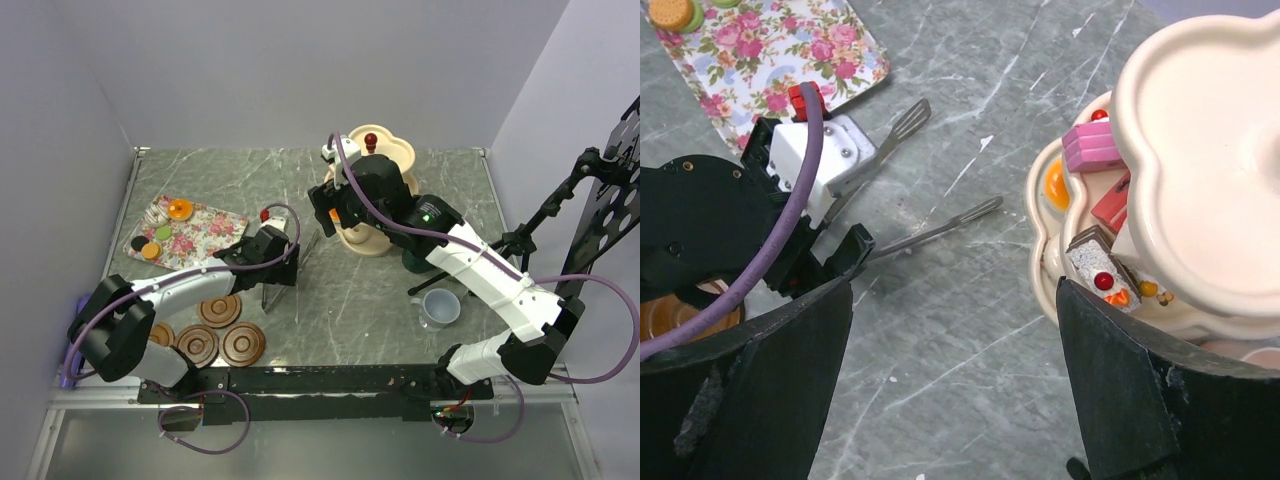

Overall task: Serve the afternoon tea
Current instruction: Pick up the clamp from the center of the board, then pick up the desert from the tray.

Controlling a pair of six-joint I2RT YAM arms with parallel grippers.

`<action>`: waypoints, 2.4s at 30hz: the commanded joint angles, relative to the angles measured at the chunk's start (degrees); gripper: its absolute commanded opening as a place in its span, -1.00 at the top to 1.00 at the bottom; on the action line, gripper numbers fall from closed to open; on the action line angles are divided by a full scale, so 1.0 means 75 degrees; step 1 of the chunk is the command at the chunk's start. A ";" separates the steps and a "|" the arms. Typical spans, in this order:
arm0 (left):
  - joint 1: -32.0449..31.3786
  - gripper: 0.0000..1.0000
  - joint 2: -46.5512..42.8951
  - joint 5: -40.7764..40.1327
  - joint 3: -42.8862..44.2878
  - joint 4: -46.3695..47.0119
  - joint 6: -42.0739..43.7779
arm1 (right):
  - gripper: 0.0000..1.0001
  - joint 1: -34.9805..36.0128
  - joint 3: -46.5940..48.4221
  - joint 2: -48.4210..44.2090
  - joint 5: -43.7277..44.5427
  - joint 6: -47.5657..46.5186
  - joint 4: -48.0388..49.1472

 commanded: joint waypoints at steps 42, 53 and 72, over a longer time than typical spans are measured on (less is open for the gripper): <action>0.1666 -0.04 -0.1481 -0.0350 0.2341 -0.3369 -0.1106 | -0.78 -0.0056 0.0252 -0.0075 0.0077 -0.0212 0.0144; 0.4000 0.01 -0.0557 -0.0724 0.4053 -0.5163 -0.0180 | -0.78 -0.0068 0.0264 -0.0192 0.0312 -0.0470 0.0238; 0.4750 -0.09 0.1119 -0.1381 0.5343 -0.5151 0.0805 | -0.80 -0.0080 0.1014 0.0359 0.0628 -0.0857 0.0227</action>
